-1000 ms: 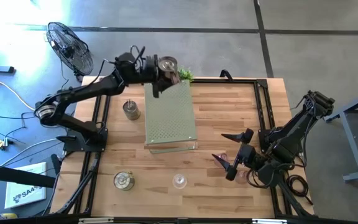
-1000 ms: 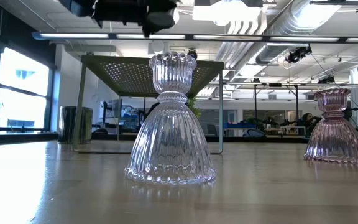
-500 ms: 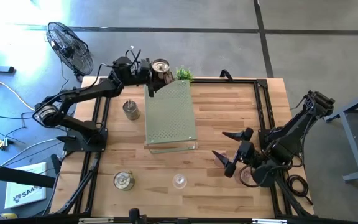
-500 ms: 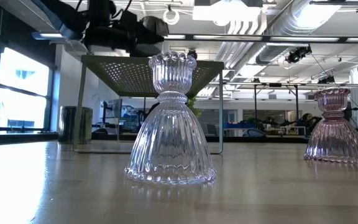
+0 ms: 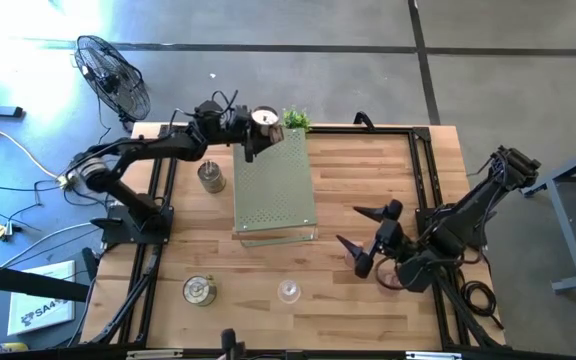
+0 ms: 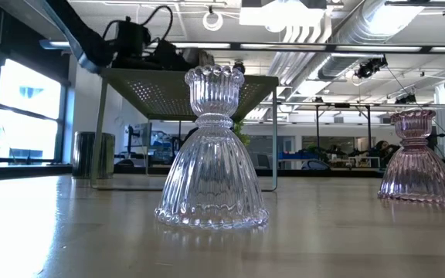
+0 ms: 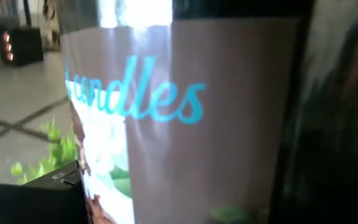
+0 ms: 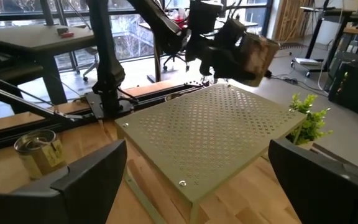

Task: Pick & Place candle stick holders
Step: Put the right brown scented candle on the shelf

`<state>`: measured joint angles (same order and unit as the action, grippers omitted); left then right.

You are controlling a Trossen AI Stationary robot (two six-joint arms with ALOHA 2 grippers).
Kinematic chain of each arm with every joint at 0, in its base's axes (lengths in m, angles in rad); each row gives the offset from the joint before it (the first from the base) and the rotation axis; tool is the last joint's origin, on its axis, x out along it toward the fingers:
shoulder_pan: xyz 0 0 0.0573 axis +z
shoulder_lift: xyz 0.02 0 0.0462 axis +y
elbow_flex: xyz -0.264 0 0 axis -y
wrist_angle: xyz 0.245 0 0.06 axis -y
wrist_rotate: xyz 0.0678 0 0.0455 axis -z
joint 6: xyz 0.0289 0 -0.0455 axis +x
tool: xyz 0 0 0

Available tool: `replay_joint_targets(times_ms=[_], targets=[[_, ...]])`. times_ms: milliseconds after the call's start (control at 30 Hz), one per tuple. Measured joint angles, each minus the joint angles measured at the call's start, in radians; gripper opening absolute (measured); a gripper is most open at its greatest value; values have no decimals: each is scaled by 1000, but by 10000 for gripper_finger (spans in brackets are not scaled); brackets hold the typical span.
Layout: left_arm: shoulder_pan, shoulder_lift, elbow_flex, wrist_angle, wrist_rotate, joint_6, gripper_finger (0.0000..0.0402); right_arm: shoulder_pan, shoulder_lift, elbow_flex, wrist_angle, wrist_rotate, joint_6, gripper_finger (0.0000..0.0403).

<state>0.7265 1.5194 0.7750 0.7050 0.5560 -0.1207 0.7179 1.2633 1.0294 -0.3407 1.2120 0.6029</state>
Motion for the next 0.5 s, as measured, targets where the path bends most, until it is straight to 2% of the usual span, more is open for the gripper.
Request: replay_joint_targets(times_ms=[133, 233, 500], targets=[[-3, 39, 0, 64, -20, -16, 341, -18, 0, 0, 0, -38, 0, 386], [-10, 58, 1, 48, -66, -16, 341, -22, 0, 0, 0, -44, 0, 384], [-30, 56, 1, 21, -72, 39, 341, -25, 0, 0, -20, -68, 0, 383]])
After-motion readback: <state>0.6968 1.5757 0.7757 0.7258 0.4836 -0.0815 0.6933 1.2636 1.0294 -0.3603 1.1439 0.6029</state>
